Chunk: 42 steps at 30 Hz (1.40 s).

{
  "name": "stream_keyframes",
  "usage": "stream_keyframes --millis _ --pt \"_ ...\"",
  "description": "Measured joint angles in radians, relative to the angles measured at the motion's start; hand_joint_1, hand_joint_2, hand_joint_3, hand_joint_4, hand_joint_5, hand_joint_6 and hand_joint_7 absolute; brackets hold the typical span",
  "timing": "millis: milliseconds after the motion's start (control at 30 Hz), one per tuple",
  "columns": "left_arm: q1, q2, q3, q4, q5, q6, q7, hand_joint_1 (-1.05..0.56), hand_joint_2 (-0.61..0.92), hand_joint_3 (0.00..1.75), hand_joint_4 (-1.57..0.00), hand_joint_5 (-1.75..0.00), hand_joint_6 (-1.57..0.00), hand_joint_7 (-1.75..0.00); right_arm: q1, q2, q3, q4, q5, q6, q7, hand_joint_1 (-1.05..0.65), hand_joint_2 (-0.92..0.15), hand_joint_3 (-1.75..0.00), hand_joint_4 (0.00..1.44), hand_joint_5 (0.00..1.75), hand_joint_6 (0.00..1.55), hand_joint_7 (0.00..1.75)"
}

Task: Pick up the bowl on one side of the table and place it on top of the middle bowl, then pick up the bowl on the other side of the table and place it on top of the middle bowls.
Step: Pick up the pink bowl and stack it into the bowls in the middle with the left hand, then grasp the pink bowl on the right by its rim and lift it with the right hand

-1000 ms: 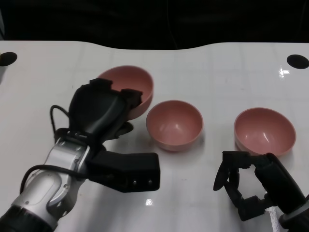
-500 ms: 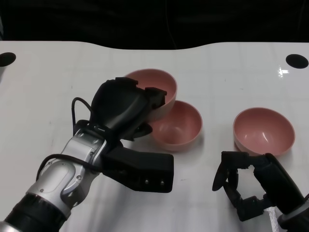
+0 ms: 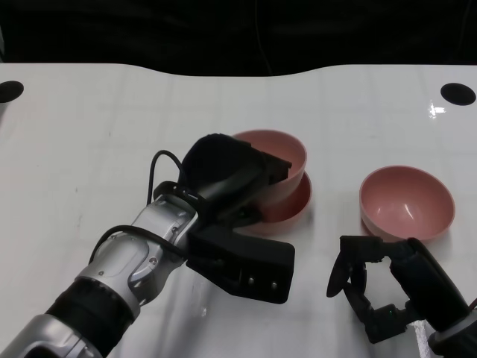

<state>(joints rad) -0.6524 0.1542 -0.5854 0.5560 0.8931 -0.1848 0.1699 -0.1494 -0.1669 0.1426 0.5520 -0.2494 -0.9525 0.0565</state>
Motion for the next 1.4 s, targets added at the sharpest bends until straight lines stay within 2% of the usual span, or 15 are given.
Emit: stream_keyframes --millis 33,100,133,200,233,300,333,400,467,567,833,933,1167,1333,1400 --pt "-0.002 -0.005 -0.005 0.014 0.001 0.000 0.000 -0.31 0.70 0.64 -0.83 -1.75 -0.84 -1.05 0.000 0.000 0.000 0.000 0.000 0.000 0.001 0.11 -0.14 -1.60 0.86 1.75 0.85 1.31" --pt "-0.006 -0.011 -0.013 0.034 0.003 0.001 0.000 -0.33 0.78 0.47 -0.81 -1.64 -0.85 -0.92 0.000 -0.001 0.000 0.000 0.000 0.000 0.001 0.10 -0.14 -1.60 0.87 1.75 0.86 1.30" --pt "-0.008 -0.013 -0.015 0.041 0.002 0.001 -0.001 -0.33 0.83 0.37 -0.76 -1.40 -0.77 -0.80 0.001 -0.001 0.000 -0.001 0.000 0.000 0.002 0.09 -0.14 -1.59 0.88 1.75 0.85 1.30" --pt "-0.008 -0.016 -0.015 0.052 -0.004 0.000 -0.010 -0.35 0.90 0.28 -0.66 -1.18 -0.64 -0.61 0.005 -0.002 0.000 -0.009 0.000 0.000 0.002 0.08 -0.15 -1.58 0.88 1.75 0.86 1.30" --pt "-0.008 -0.016 -0.015 0.053 -0.013 0.002 -0.031 -0.40 0.91 0.28 -0.52 -0.88 -0.53 -0.38 0.006 -0.002 0.000 -0.014 0.000 0.000 0.002 0.08 -0.16 -1.57 0.87 1.75 0.85 1.30" --pt "-0.008 -0.016 -0.015 0.052 -0.021 0.018 -0.081 -0.45 0.92 0.29 -0.43 -0.61 -0.46 -0.18 0.008 -0.002 0.000 -0.025 0.000 0.000 0.002 0.08 -0.16 -1.57 0.87 1.75 0.85 1.30" --pt "-0.008 -0.015 -0.016 0.050 -0.021 0.025 -0.100 -0.46 0.92 0.29 -0.42 -0.59 -0.45 -0.16 0.009 -0.002 0.000 -0.028 0.000 0.000 0.002 0.08 -0.16 -1.57 0.87 1.75 0.85 1.30" --pt "-0.008 -0.007 -0.024 0.030 -0.017 0.048 -0.142 -0.65 0.92 0.38 -0.10 -0.42 -0.24 -0.04 0.011 -0.002 0.001 -0.029 0.000 0.000 0.005 0.08 -0.15 -1.57 0.87 1.75 0.86 1.30" --pt "-0.008 0.005 -0.035 -0.007 0.000 0.080 -0.187 -0.73 0.92 0.43 -0.02 -0.34 -0.18 -0.01 0.012 -0.002 0.002 -0.029 0.002 0.000 0.009 0.08 -0.15 -1.58 0.86 1.75 0.86 1.30" --pt "-0.005 0.022 -0.037 -0.063 0.003 0.110 -0.234 -0.83 0.92 0.53 0.00 -0.22 -0.13 -0.01 0.013 -0.002 0.002 -0.029 0.006 -0.001 0.012 0.08 -0.15 -1.59 0.86 1.74 0.86 1.30" --pt "0.036 0.081 -0.030 -0.249 0.003 0.131 -0.297 -0.89 0.92 0.61 0.00 -0.09 -0.07 -0.01 0.012 -0.002 0.003 -0.027 0.010 -0.003 0.015 0.06 -0.15 -1.59 0.85 1.74 0.85 1.31" --pt "0.077 0.110 -0.015 -0.315 0.010 0.131 -0.294 -0.89 0.92 0.61 0.00 -0.08 -0.06 0.00 0.012 -0.002 0.003 -0.026 0.011 -0.003 0.015 0.07 -0.15 -1.59 0.86 1.75 0.85 1.31" --pt "0.195 0.157 0.045 -0.424 0.001 0.106 -0.244 -0.83 0.92 0.57 -0.02 -0.07 -0.06 -0.01 0.012 -0.001 0.004 -0.025 0.017 -0.001 0.017 0.07 -0.21 -1.51 0.84 1.74 0.84 1.31" --pt "0.309 0.199 0.143 -0.480 -0.080 -0.021 -0.105 -0.72 0.92 0.47 -0.13 -0.18 -0.17 -0.07 0.020 0.000 0.004 -0.029 0.017 0.005 0.016 0.08 -0.17 -1.56 0.86 1.75 0.85 1.31" --pt "0.355 0.212 0.182 -0.486 -0.111 -0.085 -0.043 -0.64 0.92 0.41 -0.15 -0.47 -0.28 -0.08 0.024 0.001 0.004 -0.031 0.017 0.011 0.016 0.09 -0.15 -1.58 0.87 1.75 0.86 1.31"
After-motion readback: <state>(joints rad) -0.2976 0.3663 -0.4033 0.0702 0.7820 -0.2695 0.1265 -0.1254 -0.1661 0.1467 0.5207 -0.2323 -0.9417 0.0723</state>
